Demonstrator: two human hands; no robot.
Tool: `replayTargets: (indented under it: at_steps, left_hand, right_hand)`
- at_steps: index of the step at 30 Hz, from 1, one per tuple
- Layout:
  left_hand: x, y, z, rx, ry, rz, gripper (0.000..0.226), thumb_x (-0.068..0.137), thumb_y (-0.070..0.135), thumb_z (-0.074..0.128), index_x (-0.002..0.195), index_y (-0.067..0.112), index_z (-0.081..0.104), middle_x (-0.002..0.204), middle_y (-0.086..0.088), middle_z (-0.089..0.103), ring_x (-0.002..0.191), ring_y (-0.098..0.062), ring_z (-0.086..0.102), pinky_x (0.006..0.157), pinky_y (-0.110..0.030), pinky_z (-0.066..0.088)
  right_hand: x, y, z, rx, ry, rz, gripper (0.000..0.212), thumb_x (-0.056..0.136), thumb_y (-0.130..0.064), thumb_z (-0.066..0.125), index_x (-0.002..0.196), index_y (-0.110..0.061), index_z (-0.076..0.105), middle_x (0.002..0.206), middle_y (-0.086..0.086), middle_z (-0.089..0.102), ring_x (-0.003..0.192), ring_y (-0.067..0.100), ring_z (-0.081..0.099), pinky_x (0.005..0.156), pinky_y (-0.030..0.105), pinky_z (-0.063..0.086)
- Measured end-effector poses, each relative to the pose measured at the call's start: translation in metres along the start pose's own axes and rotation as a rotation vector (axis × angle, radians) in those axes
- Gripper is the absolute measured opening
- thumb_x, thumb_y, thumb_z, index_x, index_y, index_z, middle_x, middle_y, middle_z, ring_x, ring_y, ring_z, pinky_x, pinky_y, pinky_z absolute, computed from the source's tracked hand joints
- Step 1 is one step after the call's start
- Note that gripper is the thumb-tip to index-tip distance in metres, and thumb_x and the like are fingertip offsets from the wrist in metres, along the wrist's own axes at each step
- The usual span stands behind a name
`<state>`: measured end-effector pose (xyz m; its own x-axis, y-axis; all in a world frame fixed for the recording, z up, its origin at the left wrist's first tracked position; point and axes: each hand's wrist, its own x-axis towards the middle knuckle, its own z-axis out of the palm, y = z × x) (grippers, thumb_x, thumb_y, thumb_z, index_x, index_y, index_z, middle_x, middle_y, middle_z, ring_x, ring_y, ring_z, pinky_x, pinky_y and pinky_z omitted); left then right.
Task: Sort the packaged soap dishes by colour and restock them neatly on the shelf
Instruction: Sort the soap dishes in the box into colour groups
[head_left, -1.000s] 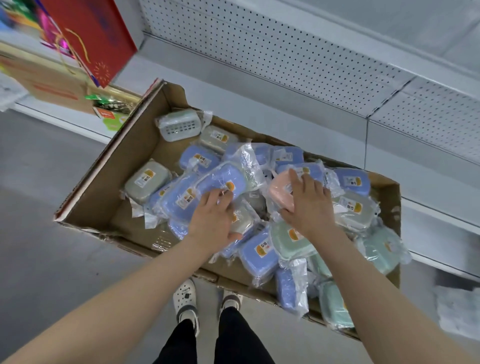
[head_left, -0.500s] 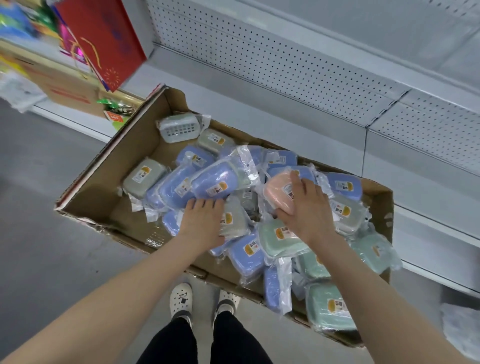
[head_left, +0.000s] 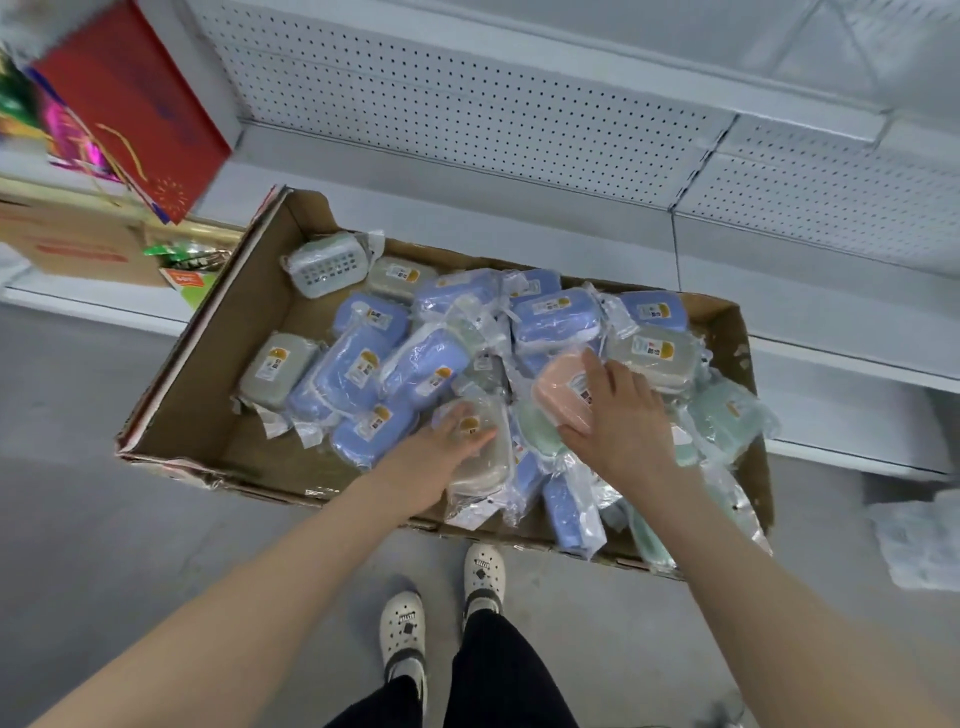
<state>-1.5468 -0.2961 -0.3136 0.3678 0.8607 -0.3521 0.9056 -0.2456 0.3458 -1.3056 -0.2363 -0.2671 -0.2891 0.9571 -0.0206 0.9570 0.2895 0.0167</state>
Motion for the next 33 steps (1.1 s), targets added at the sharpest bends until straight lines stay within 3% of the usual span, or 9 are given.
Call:
replayTargets:
  at_steps: [3, 5, 9, 11, 14, 18, 22, 26, 33]
  left_hand:
    - [0.005, 0.002, -0.002, 0.253, 0.025, 0.116, 0.106, 0.079, -0.017, 0.047, 0.15, 0.047, 0.0, 0.161, 0.001, -0.015, 0.134, -0.033, 0.036, 0.085, -0.038, 0.054]
    - [0.014, 0.002, -0.002, 0.322, 0.046, 0.146, 0.102, 0.082, -0.011, 0.052, 0.149, 0.047, 0.002, 0.162, 0.0, -0.01, 0.131, -0.033, 0.037, 0.083, -0.039, 0.054]
    - [0.027, -0.004, -0.005, 0.419, 0.148, 0.248, 0.093, 0.069, 0.034, 0.081, 0.146, 0.031, 0.03, 0.156, -0.001, 0.026, 0.127, -0.027, 0.039, 0.109, -0.046, 0.036]
    - [0.028, -0.011, -0.005, 0.394, 0.225, 0.261, 0.095, 0.057, 0.051, 0.081, 0.139, 0.018, 0.046, 0.146, -0.002, 0.044, 0.126, -0.028, 0.042, 0.111, -0.046, 0.033]
    - [0.023, -0.012, -0.014, 0.287, 0.285, 0.219, 0.089, 0.057, 0.058, 0.073, 0.129, 0.01, 0.053, 0.125, -0.007, 0.058, 0.118, -0.03, 0.051, 0.11, -0.045, 0.037]
    - [0.01, 0.005, -0.042, 0.105, 0.303, 0.112, 0.087, 0.07, 0.065, 0.06, 0.139, 0.014, 0.042, 0.125, -0.007, 0.051, 0.112, -0.028, 0.052, 0.093, -0.039, 0.047]
    - [0.013, 0.032, -0.072, 0.066, 0.358, 0.146, 0.091, 0.073, 0.067, 0.064, 0.143, 0.015, 0.039, 0.13, -0.007, 0.043, 0.117, -0.028, 0.047, 0.096, -0.04, 0.047]
    - [0.031, 0.071, -0.101, 0.159, 0.378, 0.215, 0.092, 0.072, 0.082, 0.048, 0.137, 0.019, 0.041, 0.129, -0.004, 0.045, 0.115, -0.026, 0.047, 0.095, -0.04, 0.047]
    - [0.089, 0.207, -0.115, 0.291, 0.369, 0.364, 0.097, 0.073, 0.081, 0.051, 0.146, 0.02, 0.032, 0.141, -0.002, 0.042, 0.126, -0.026, 0.042, 0.101, -0.04, 0.042]
  right_hand:
    - [-0.01, 0.008, 0.006, -0.006, -0.012, 0.05, 0.096, 0.074, -0.05, 0.072, 0.15, -0.013, 0.026, 0.136, 0.012, 0.048, 0.12, 0.034, 0.049, 0.101, 0.045, 0.041]
    - [-0.015, 0.011, 0.011, 0.001, -0.033, 0.096, 0.096, 0.077, -0.053, 0.068, 0.152, -0.014, 0.022, 0.14, 0.01, 0.046, 0.124, 0.032, 0.046, 0.104, 0.044, 0.037]
    - [-0.02, 0.018, 0.019, 0.054, -0.068, 0.191, 0.094, 0.08, -0.057, 0.062, 0.152, -0.014, 0.017, 0.14, 0.01, 0.045, 0.126, 0.031, 0.045, 0.104, 0.043, 0.038]
    - [-0.022, 0.021, 0.018, 0.082, -0.083, 0.215, 0.096, 0.081, -0.059, 0.06, 0.152, -0.014, 0.015, 0.138, 0.012, 0.045, 0.125, 0.032, 0.045, 0.103, 0.044, 0.039]
    - [-0.026, 0.021, 0.011, 0.107, -0.06, 0.239, 0.097, 0.08, -0.059, 0.063, 0.152, -0.014, 0.016, 0.137, 0.013, 0.046, 0.123, 0.034, 0.046, 0.103, 0.045, 0.04]
    - [-0.037, 0.025, -0.013, 0.145, 0.025, 0.284, 0.094, 0.078, -0.055, 0.067, 0.15, -0.018, 0.019, 0.136, 0.011, 0.047, 0.123, 0.033, 0.046, 0.102, 0.046, 0.04]
    - [-0.056, 0.043, -0.04, 0.162, 0.121, 0.351, 0.092, 0.078, -0.055, 0.066, 0.149, -0.016, 0.023, 0.134, 0.013, 0.05, 0.12, 0.035, 0.048, 0.1, 0.048, 0.041]
    - [-0.082, 0.078, -0.056, 0.193, 0.235, 0.41, 0.092, 0.074, -0.052, 0.072, 0.145, -0.01, 0.033, 0.124, 0.016, 0.056, 0.11, 0.038, 0.054, 0.091, 0.05, 0.047]
    - [-0.15, 0.192, -0.067, 0.169, 0.36, 0.583, 0.088, 0.071, -0.055, 0.071, 0.139, -0.007, 0.042, 0.106, 0.015, 0.06, 0.094, 0.038, 0.058, 0.078, 0.046, 0.049]
